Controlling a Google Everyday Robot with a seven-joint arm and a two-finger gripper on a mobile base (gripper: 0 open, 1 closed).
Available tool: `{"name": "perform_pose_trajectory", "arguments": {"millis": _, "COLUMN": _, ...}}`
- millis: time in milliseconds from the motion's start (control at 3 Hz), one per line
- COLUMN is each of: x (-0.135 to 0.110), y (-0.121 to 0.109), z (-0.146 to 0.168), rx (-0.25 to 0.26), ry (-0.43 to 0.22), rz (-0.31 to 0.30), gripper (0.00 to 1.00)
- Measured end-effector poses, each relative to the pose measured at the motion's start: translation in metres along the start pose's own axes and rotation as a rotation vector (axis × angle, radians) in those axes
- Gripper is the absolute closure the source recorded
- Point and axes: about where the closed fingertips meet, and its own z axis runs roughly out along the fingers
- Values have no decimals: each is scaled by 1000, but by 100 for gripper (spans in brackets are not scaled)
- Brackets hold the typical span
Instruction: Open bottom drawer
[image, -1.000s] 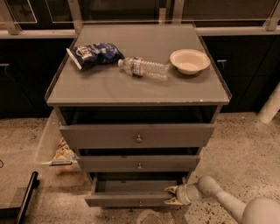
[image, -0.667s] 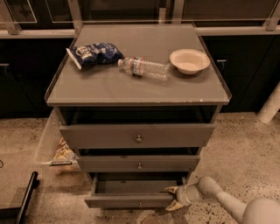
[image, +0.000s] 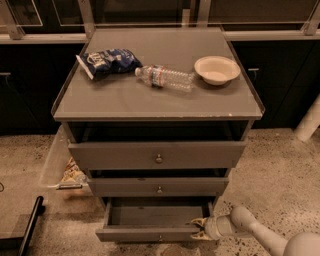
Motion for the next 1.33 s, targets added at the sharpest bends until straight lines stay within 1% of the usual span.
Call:
{"name": "perform_pose_trajectory", "arguments": {"millis": 333, "x": 2, "y": 10, "z": -4, "rx": 3, "ry": -5, "rz": 6, "gripper": 100}}
{"name": "perform_pose_trajectory", "arguments": {"millis": 667, "x": 1, "y": 11, "z": -4, "rx": 3, "ry": -5, "rz": 6, "gripper": 81}}
{"name": "perform_pose_trajectory", "arguments": {"millis": 1000, "x": 1, "y": 11, "z": -4, "rx": 3, "ry": -5, "rz": 6, "gripper": 58}}
{"name": "perform_pose_trajectory", "arguments": {"millis": 1333, "x": 5, "y": 19, "z": -4, "rx": -5, "ry": -24, "rz": 17, "gripper": 35}}
